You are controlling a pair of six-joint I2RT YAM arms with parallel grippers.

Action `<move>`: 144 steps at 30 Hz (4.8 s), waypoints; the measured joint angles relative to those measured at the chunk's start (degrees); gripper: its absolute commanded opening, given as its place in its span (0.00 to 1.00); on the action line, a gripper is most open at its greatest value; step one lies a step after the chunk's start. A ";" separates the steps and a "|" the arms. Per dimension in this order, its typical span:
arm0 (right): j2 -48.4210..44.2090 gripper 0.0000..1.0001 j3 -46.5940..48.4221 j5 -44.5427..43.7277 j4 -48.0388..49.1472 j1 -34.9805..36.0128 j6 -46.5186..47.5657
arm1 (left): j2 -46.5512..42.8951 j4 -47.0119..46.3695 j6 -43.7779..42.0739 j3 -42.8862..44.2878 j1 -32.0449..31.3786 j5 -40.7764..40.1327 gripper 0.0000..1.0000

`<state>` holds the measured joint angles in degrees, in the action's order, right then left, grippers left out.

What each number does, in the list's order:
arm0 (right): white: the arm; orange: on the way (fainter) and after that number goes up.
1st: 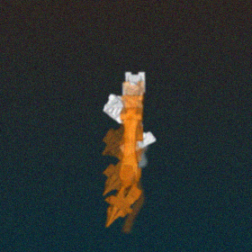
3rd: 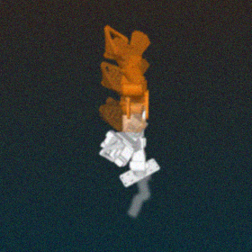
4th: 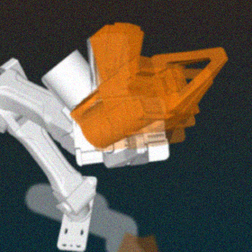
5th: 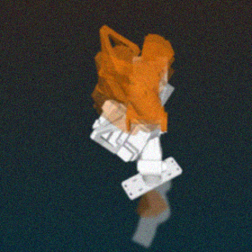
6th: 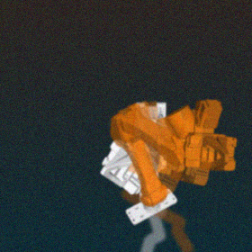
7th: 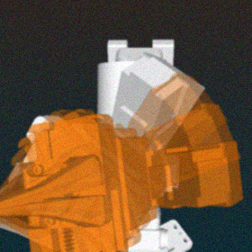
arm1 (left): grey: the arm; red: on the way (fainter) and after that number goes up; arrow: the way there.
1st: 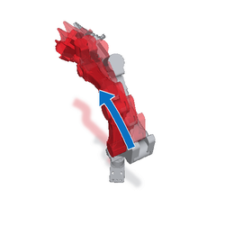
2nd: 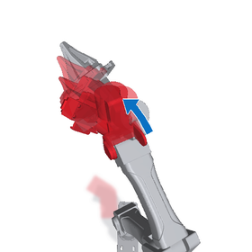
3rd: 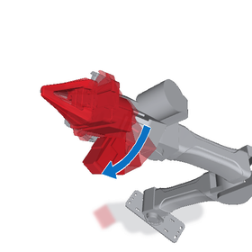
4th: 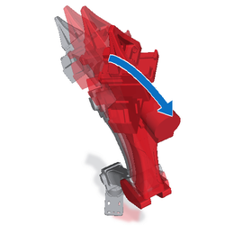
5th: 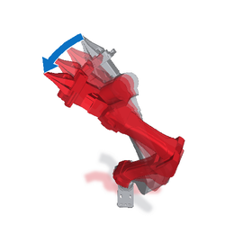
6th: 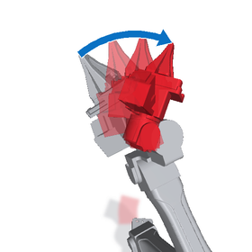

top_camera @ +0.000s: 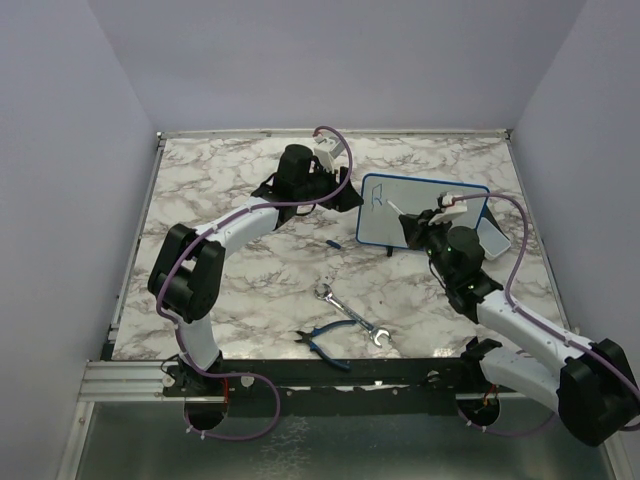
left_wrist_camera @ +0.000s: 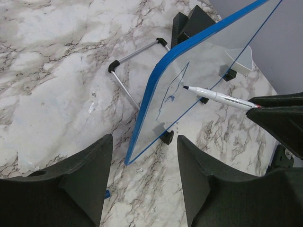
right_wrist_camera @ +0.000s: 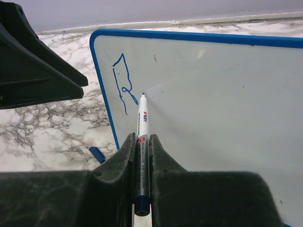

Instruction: Write a sentence on the whiteboard

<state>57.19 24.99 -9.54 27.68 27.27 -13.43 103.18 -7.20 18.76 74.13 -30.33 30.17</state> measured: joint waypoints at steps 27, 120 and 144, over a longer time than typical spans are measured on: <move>-1.92 0.01 -2.82 1.22 -0.33 0.00 -1.11 | 0.00 0.00 0.00 0.02 0.00 0.02 0.57; -1.22 0.01 -2.62 -4.33 0.96 0.00 1.05 | 0.00 0.00 0.02 0.02 0.00 0.04 0.56; -1.11 0.01 -2.62 -3.96 0.76 0.00 1.09 | 0.00 0.00 0.02 0.02 0.00 0.07 0.56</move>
<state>56.07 22.37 -13.50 28.45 27.27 -12.34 103.18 -7.20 18.79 74.15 -30.33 30.24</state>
